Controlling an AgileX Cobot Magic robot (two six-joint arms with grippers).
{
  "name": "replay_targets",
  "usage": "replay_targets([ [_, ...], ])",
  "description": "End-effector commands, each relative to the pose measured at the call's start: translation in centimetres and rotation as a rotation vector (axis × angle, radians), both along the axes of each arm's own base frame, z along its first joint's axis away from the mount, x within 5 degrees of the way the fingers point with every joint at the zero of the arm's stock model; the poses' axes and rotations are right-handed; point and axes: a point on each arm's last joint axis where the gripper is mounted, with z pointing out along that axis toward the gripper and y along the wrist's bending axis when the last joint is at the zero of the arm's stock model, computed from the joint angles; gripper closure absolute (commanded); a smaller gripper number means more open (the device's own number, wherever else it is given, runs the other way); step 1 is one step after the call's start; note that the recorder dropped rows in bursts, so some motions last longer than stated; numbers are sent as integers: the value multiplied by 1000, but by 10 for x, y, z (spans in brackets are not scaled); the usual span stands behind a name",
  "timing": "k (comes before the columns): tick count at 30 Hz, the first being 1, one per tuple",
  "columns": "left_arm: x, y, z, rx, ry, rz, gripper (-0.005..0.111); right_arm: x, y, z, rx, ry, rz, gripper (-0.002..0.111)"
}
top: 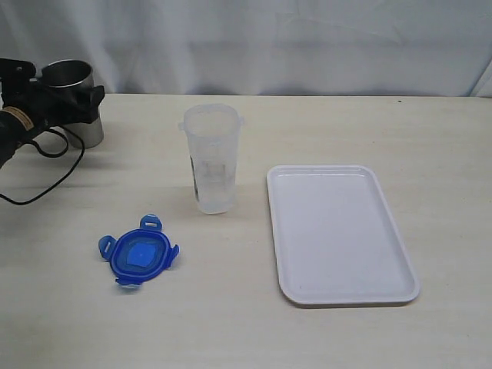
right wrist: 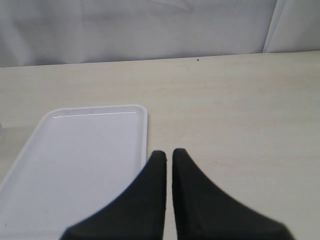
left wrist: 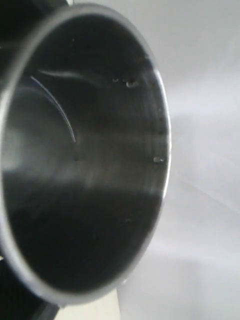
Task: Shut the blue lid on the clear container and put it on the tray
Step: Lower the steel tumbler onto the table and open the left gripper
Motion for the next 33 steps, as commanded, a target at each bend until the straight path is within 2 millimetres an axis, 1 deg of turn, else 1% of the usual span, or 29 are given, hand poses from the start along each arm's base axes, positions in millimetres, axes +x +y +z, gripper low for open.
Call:
replay_targets([
  [1,1,1,0,3,17,13,23,0,0,0,7,-3,1,104],
  [2,1,1,-1,4,19,14,22,0,0,0,7,-3,1,104],
  [4,1,1,-1,2,20,18,7,0,0,0,7,-3,1,104],
  [6,1,3,-4,17,61,31,2,0,0,0,7,-3,1,104],
  [10,-2,5,-13,47,147,48,2,0,0,0,7,-3,1,104],
  [15,-11,1,-17,11,113,23,2,0,0,0,7,-3,1,104],
  [22,-23,0,-27,2,155,22,2,0,0,0,7,-3,1,104],
  [28,-37,2,-23,-24,146,27,2,0,0,0,7,-3,1,104],
  [33,-52,13,-19,-39,147,52,2,0,0,0,7,-3,1,104],
])
